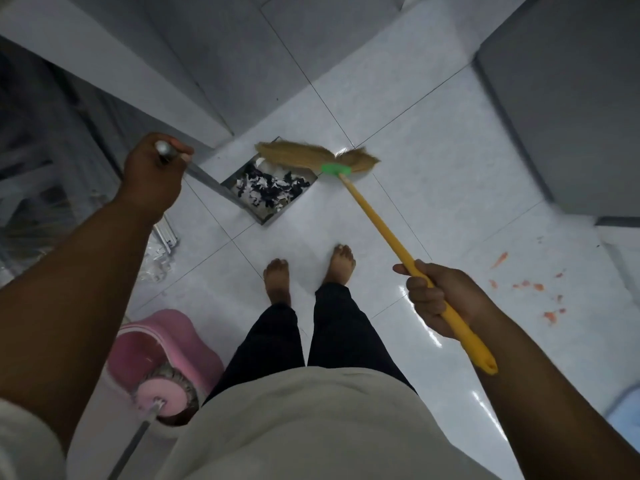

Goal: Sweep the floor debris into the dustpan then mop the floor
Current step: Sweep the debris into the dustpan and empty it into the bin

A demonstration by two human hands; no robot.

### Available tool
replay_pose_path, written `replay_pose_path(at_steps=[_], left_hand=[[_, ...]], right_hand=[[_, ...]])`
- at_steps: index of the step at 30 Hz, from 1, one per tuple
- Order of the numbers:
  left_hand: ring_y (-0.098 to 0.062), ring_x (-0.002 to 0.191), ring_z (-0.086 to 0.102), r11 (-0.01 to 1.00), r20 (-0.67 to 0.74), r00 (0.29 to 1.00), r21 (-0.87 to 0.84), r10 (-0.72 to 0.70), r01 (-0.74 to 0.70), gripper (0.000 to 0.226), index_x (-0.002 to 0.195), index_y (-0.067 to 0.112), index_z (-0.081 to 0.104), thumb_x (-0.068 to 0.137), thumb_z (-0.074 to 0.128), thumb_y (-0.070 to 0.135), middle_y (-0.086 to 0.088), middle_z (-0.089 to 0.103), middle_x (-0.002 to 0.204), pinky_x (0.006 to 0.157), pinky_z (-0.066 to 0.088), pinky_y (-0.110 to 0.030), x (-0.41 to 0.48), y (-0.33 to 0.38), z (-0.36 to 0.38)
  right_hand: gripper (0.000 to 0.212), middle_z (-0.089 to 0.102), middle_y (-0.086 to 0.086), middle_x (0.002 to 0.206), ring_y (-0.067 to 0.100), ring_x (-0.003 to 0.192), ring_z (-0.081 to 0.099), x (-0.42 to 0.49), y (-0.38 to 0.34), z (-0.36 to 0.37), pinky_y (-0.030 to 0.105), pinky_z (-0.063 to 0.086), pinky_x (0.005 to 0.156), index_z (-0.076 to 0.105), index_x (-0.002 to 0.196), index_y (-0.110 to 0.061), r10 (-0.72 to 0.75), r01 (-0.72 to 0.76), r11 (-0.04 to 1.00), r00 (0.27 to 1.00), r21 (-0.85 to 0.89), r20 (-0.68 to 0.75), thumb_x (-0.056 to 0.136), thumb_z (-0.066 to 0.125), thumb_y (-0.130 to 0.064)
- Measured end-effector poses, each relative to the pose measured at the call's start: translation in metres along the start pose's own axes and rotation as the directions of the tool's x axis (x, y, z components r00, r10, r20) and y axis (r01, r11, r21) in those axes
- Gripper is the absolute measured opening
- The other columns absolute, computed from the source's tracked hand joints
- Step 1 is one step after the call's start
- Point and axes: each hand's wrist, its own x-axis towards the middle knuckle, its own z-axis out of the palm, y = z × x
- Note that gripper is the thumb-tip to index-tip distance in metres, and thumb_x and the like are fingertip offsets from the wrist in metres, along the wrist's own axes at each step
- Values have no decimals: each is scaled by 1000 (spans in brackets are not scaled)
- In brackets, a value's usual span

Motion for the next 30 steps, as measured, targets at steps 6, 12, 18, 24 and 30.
replay_pose_path(at_steps=[6,12,18,24,30], left_hand=[[-20,108,62,1000,42,999,-4,18,-18,34,79,39,62,92,61,7,-1,66,104,101,48,-51,-4,-14,-24],[-18,103,60,995,72,993,25,90,-92,32,83,33,58,92,60,2,2,64,98,99,49,-42,-25,-23,-35],[0,84,57,994,65,994,61,90,-94,34,84,33,56,92,60,0,13,61,90,84,46,-17,-39,-31,-28],[3,83,58,997,25,998,60,57,-58,34,82,33,56,92,60,1,15,62,91,85,47,-19,-41,-37,-36],[3,87,60,1000,-1,1000,17,21,-21,34,82,33,56,92,60,0,14,64,93,93,50,-28,-41,-37,-45]], right_hand=[[30,41,-4,52,3,31,35,-7,-4,-7,13,27,27,55,106,-7,-104,107,993,993,50,-64,103,35,-29],[28,39,-5,48,3,32,35,23,22,6,13,29,30,53,100,-6,-116,142,978,980,153,-163,104,35,-27],[28,39,-3,47,4,30,34,29,83,23,12,27,28,51,97,-6,1,18,990,991,138,-136,104,34,-27],[31,43,-1,52,5,30,37,-8,101,14,12,30,28,54,107,-4,23,-19,988,999,154,-22,102,36,-28],[30,41,-4,51,2,30,34,-7,54,37,13,27,26,54,106,-6,-89,90,994,996,60,-33,103,34,-28]])
